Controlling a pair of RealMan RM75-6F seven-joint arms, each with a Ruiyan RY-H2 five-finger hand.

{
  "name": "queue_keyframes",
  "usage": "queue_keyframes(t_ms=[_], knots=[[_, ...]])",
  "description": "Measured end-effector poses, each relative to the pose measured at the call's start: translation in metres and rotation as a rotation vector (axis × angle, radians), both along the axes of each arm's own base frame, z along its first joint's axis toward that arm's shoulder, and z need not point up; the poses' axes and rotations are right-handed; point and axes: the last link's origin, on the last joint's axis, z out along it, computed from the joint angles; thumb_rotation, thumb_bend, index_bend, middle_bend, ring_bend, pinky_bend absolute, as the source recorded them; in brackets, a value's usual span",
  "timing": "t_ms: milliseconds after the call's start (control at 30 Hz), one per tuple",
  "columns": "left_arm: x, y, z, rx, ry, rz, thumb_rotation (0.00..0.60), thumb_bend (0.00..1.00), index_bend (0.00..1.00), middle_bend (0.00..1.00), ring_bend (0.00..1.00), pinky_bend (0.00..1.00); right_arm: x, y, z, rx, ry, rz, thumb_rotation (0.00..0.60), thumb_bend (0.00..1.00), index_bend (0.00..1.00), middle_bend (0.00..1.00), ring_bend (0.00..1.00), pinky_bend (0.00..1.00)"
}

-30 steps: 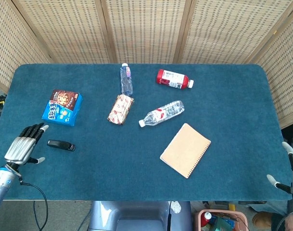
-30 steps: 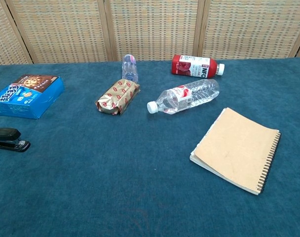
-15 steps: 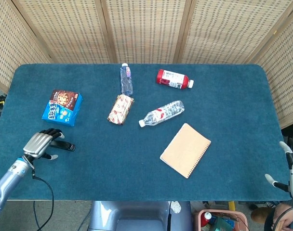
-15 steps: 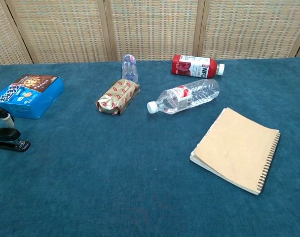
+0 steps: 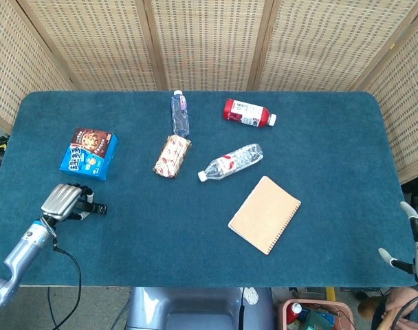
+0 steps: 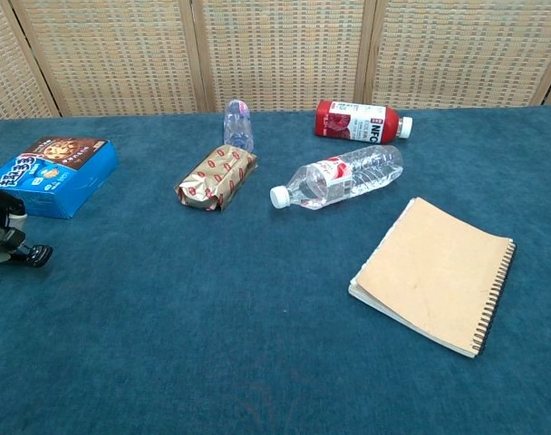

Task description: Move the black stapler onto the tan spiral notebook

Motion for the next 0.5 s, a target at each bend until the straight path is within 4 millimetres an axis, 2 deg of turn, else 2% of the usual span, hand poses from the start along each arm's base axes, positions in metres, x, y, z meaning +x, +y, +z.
queue_keyframes(t_ms=[200,500], knots=[[0.018,-0.002,-0.002,-0.020,-0.001,-0.057,0.600,0.32,0.61,0.52,0.45,0.48,0.000,0.001,0.002,-0.003,-0.010,0.004,0.600,0.00,0.00,0.00,0.00,0.00],[0.089,0.007,-0.022,-0.065,0.056,-0.254,0.600,0.32,0.61,0.52,0.45,0.48,-0.005,-0.001,0.005,-0.012,-0.021,-0.020,0.600,0.00,0.00,0.00,0.00,0.00]])
